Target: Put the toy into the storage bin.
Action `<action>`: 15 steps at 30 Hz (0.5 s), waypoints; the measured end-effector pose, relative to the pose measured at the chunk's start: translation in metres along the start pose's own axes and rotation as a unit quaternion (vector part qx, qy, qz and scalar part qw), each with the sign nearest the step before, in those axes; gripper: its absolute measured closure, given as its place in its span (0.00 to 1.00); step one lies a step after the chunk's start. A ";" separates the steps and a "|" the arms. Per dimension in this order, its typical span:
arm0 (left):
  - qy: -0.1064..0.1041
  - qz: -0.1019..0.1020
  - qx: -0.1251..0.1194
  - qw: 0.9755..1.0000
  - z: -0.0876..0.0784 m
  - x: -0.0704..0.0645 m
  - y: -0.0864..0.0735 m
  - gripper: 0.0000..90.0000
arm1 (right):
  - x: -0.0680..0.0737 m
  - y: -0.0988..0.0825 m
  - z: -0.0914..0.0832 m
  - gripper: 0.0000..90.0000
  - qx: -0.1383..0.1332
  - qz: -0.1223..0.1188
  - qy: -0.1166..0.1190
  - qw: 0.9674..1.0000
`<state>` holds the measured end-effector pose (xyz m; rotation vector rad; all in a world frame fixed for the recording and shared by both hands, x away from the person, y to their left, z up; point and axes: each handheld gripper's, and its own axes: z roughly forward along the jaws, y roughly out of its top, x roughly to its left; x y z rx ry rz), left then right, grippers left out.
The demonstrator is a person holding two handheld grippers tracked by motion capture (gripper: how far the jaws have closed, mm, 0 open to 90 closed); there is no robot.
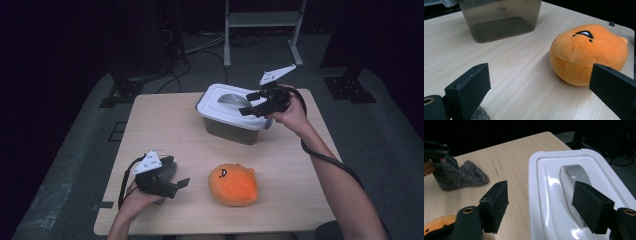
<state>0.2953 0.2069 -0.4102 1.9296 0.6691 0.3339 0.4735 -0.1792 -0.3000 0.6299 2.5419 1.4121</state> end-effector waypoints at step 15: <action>-0.004 0.002 0.004 1.000 0.001 -0.002 0.000 0.03 | -0.027 0.009 0.027 0.31 0.022 0.004 -0.005 1.000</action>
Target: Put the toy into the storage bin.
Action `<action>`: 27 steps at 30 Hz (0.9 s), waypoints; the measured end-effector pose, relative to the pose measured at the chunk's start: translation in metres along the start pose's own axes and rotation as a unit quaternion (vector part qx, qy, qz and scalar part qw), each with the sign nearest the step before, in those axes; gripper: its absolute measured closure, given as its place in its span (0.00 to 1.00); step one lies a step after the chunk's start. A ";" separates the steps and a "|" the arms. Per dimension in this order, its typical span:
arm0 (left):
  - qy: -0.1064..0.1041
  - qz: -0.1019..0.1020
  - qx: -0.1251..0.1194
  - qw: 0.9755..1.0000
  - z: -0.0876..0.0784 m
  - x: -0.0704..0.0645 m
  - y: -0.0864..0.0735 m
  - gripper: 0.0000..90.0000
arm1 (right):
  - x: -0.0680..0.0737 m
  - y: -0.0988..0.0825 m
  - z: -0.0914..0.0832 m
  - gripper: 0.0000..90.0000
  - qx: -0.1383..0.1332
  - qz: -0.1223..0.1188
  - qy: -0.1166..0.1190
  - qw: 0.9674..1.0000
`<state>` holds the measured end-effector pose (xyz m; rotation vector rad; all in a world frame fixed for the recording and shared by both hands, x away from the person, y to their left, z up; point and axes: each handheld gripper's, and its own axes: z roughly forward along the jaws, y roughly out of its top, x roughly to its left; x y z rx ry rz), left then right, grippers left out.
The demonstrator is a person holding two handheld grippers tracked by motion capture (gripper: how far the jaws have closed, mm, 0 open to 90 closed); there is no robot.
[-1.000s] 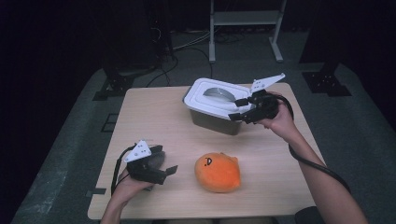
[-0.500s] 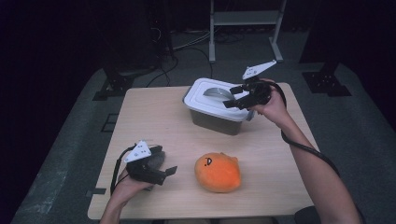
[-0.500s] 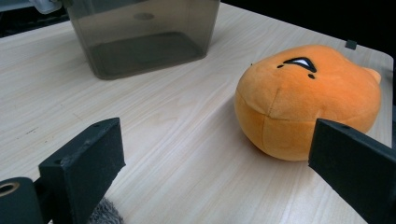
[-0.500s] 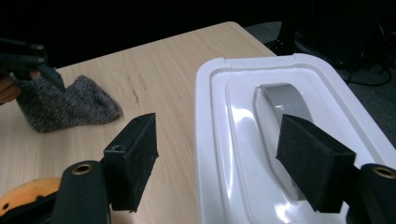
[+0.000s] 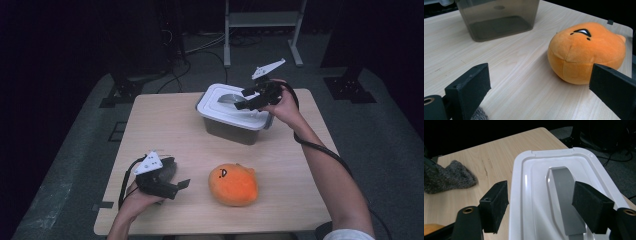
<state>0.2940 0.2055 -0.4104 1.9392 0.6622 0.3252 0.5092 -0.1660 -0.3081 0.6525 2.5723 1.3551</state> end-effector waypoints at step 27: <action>0.000 -0.008 -0.004 1.000 -0.002 0.001 -0.001 0.03 | -0.030 0.005 0.039 0.42 0.033 0.018 -0.016 0.999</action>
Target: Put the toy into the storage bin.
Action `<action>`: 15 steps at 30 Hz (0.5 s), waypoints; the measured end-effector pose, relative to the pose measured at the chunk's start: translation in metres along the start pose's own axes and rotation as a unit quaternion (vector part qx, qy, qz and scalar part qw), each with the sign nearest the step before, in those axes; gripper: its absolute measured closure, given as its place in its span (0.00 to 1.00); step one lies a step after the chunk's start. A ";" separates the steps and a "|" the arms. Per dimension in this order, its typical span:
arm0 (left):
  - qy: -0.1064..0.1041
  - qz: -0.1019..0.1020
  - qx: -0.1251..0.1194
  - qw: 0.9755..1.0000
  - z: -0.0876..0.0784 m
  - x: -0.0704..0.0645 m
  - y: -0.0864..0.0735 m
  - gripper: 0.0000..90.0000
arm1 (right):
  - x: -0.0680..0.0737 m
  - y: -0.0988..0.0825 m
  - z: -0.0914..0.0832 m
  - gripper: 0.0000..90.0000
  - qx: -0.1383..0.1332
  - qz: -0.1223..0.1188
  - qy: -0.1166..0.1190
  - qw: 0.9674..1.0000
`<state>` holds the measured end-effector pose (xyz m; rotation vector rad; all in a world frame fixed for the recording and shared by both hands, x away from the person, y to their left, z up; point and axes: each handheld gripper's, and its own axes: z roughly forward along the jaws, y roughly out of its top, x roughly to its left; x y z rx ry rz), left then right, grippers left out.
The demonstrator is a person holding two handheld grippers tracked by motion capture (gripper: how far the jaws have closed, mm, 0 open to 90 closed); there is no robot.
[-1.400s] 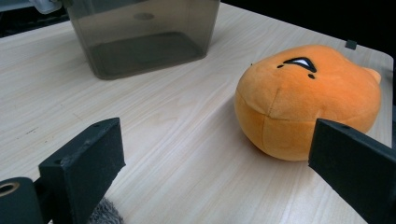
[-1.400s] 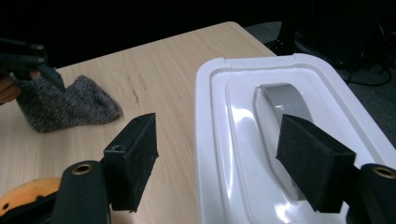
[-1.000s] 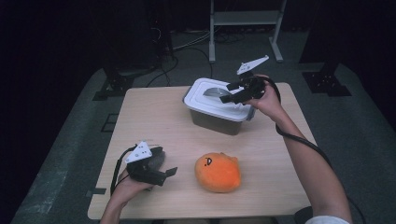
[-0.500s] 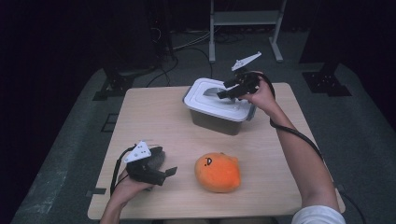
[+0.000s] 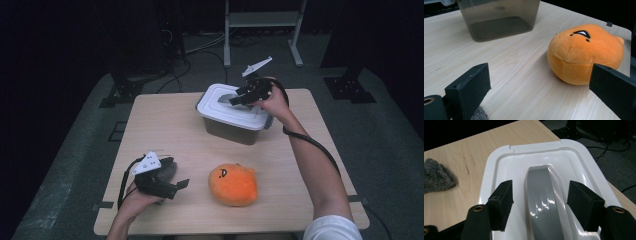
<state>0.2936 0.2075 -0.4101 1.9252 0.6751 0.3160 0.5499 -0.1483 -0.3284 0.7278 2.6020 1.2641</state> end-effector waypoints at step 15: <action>0.001 -0.002 0.004 1.000 -0.001 0.001 -0.001 0.03 | 0.001 0.000 0.003 0.66 -0.003 0.003 0.016 1.000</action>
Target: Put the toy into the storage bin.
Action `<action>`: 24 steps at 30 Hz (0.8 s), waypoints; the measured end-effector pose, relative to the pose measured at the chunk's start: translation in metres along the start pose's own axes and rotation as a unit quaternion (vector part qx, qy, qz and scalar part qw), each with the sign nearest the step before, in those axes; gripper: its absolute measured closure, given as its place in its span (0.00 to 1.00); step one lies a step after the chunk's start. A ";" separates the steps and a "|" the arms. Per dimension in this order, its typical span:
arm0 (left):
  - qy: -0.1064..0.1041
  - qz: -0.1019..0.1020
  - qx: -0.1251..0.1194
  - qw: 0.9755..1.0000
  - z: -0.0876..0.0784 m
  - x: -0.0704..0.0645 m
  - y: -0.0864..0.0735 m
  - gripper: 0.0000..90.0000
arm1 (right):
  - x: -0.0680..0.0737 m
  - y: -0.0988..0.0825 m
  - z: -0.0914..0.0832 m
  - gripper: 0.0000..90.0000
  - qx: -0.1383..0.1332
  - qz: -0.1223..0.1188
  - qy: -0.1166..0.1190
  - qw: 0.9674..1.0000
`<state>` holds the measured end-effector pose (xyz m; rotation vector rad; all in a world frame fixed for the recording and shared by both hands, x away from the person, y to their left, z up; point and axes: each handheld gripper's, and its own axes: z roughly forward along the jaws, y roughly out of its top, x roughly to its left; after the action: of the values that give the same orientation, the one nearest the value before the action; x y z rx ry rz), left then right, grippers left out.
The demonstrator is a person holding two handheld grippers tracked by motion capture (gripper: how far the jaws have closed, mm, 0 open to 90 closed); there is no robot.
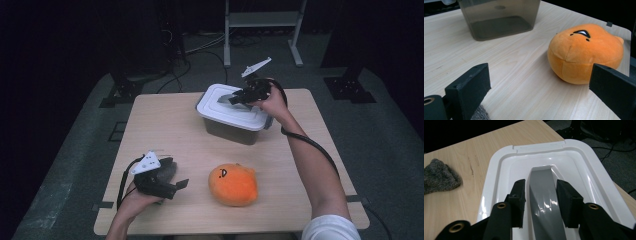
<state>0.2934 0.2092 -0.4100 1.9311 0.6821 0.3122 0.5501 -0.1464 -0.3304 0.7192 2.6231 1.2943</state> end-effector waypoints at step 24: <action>0.004 0.000 0.004 1.000 -0.002 0.000 -0.001 0.03 | 0.008 -0.003 -0.003 0.73 0.005 0.002 0.032 0.999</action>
<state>0.2923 0.2114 -0.4104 1.9389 0.6904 0.3167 0.5412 -0.1469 -0.3300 0.6963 2.6818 1.3277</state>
